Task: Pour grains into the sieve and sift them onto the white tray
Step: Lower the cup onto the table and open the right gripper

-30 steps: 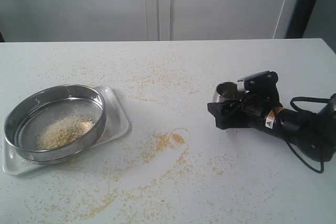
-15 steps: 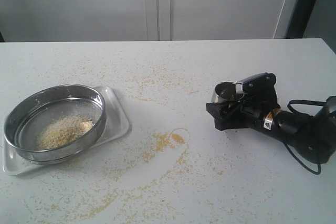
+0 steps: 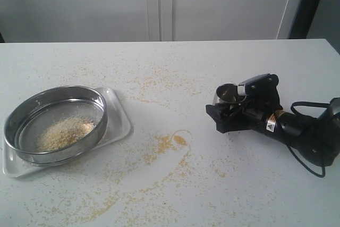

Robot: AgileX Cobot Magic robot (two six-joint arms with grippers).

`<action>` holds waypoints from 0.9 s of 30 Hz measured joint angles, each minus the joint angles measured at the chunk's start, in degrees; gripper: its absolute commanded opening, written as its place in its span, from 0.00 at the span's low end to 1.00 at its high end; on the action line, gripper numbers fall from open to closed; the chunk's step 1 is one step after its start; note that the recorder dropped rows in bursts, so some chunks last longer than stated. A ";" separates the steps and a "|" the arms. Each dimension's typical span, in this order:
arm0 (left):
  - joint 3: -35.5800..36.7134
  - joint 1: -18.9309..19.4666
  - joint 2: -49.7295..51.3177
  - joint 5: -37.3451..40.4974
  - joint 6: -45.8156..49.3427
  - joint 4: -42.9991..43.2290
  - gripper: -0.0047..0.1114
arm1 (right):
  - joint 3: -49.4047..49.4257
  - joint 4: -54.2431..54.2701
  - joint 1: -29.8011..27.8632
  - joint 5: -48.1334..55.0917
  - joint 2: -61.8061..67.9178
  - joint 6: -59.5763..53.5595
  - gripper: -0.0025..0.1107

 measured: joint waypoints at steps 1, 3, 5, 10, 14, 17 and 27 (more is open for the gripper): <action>0.00 0.00 0.00 0.00 0.00 0.00 0.05 | 0.00 -0.13 0.00 0.00 0.00 0.00 0.76; 0.00 0.00 0.00 0.00 0.00 0.00 0.05 | 0.00 -0.63 0.00 0.00 -0.13 0.00 0.76; 0.00 0.00 0.00 0.00 0.00 0.00 0.05 | 0.00 -0.91 0.00 0.00 -0.65 0.00 0.76; 0.00 0.00 0.00 0.00 0.00 0.00 0.05 | 0.00 -1.13 0.00 0.00 -2.33 0.68 0.76; 0.00 0.00 0.00 0.00 0.00 0.00 0.05 | 0.00 -1.39 0.00 0.23 -4.01 2.03 0.76; 0.00 0.00 0.00 0.00 0.00 0.00 0.05 | 0.00 -2.26 0.00 0.33 -5.16 3.20 0.76; 0.00 0.00 0.00 0.00 0.00 0.00 0.05 | 0.00 -4.16 0.00 1.05 -8.73 5.75 0.76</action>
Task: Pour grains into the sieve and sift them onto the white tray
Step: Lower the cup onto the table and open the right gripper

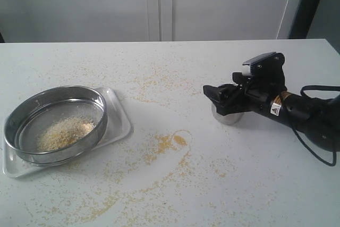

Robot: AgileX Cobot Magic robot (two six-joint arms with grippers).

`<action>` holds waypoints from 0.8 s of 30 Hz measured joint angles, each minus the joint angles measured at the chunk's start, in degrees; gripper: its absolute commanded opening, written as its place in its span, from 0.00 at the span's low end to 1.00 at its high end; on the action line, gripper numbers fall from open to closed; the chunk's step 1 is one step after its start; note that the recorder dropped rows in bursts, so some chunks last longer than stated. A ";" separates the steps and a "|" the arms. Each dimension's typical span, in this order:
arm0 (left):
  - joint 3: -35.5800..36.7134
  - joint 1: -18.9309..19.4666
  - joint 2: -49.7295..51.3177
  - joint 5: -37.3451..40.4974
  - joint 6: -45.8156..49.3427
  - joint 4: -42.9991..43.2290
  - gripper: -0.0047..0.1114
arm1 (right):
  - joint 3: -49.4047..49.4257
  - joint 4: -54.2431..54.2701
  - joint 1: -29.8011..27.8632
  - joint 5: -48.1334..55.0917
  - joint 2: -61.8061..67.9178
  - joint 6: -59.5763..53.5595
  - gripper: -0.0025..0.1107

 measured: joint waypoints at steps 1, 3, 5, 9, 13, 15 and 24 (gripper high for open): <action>0.00 0.00 0.00 0.00 0.00 0.00 0.05 | 0.00 0.00 0.00 0.29 -0.65 0.50 0.76; 0.00 0.00 0.00 0.00 0.00 0.00 0.05 | 0.00 -0.22 0.00 0.69 -1.87 1.23 0.74; 0.00 0.00 0.00 0.00 0.00 0.00 0.05 | 0.00 -0.61 0.00 1.35 -3.18 1.78 0.72; 0.00 0.00 0.00 0.00 0.00 0.00 0.05 | 0.10 -1.23 0.00 3.23 -6.65 3.23 0.64; 0.00 0.00 0.00 0.00 0.00 0.00 0.05 | 0.10 -2.30 0.00 5.96 -10.53 3.71 0.50; 0.00 0.00 0.00 0.00 0.00 0.00 0.05 | 0.10 -2.56 0.00 8.11 -12.45 4.69 0.40; 0.00 0.00 0.00 0.00 0.00 0.00 0.05 | 0.10 -10.26 0.00 21.59 -21.60 8.79 0.05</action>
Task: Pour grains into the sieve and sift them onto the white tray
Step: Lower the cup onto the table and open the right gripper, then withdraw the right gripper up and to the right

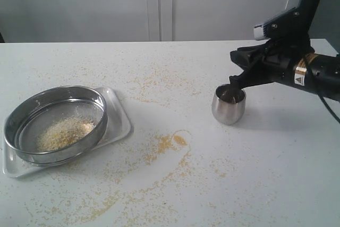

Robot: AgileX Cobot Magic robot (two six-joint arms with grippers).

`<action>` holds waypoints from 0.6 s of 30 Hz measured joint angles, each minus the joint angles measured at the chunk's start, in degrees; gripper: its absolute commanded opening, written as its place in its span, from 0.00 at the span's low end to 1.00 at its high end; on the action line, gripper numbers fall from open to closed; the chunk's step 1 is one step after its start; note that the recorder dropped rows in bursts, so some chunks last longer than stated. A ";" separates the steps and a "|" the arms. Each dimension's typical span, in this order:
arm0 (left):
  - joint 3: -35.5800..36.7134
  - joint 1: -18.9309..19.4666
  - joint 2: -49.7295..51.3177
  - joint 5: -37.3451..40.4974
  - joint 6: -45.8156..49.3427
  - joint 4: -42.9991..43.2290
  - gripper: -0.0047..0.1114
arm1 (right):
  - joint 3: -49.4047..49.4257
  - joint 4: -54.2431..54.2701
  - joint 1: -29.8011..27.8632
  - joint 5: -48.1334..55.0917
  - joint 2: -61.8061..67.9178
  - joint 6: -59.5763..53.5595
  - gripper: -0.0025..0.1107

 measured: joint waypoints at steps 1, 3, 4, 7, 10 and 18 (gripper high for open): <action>0.00 0.00 0.00 0.00 0.00 0.00 0.05 | 0.00 -1.34 0.00 1.62 -1.17 0.62 0.02; 0.00 0.00 0.00 0.00 0.00 0.00 0.05 | 0.00 -3.62 0.00 4.30 -3.29 1.77 0.02; 0.00 0.00 0.00 0.00 0.00 0.00 0.05 | 0.00 -4.70 0.00 5.56 -4.44 2.35 0.02; 0.00 0.00 0.00 0.00 0.00 0.00 0.05 | 0.00 -6.92 0.00 10.73 -8.60 3.39 0.02; 0.00 0.00 0.00 0.00 0.00 0.00 0.05 | 0.00 -7.53 0.00 19.85 -12.19 4.86 0.02; 0.00 0.00 0.00 0.00 0.00 0.00 0.05 | 0.00 -5.35 0.00 50.50 -21.05 4.71 0.02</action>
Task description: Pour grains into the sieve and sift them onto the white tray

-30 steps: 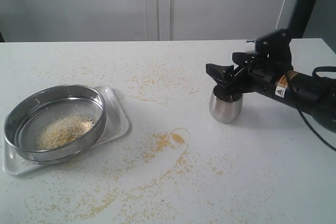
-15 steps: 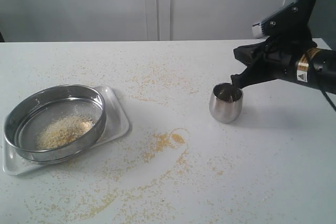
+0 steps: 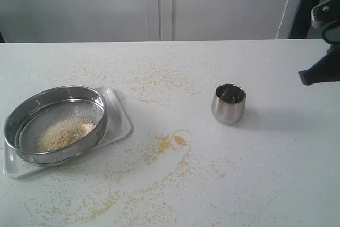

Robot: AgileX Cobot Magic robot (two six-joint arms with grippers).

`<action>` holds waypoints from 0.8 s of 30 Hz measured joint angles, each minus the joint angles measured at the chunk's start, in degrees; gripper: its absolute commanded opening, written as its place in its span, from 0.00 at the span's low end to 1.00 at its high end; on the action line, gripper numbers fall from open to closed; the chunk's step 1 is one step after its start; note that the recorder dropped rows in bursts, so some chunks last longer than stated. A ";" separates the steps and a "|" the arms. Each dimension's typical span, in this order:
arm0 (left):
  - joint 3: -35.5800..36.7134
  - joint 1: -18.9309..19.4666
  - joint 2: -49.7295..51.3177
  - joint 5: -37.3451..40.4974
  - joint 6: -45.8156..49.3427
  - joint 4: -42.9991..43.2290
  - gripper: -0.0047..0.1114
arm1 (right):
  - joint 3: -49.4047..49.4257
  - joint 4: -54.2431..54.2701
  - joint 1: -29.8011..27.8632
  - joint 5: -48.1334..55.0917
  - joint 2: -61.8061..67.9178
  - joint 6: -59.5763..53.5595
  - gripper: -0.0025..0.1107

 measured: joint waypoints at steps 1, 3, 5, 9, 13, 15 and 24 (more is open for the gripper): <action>0.00 0.00 0.00 0.00 0.00 0.00 0.05 | 0.00 1.14 0.00 2.79 -0.38 0.00 0.02; 0.00 0.00 0.00 0.00 0.00 0.00 0.05 | 0.00 4.53 0.00 9.56 -1.89 0.00 0.02; 0.00 0.00 0.00 0.00 0.00 0.00 0.05 | 0.00 7.90 0.00 13.12 -3.26 -0.57 0.02; 0.00 0.00 0.00 0.00 0.00 0.00 0.05 | 0.00 20.57 0.00 16.33 -5.41 -11.51 0.02; 0.00 0.00 0.00 0.00 0.00 0.00 0.05 | 0.00 36.71 0.00 16.74 -5.41 -23.30 0.02; 0.00 0.00 0.00 0.00 0.00 0.00 0.05 | -0.13 42.83 0.00 16.53 -5.02 -28.58 0.02; 0.00 0.00 0.00 0.00 0.00 0.00 0.05 | -6.98 50.58 0.00 23.42 1.33 -35.94 0.02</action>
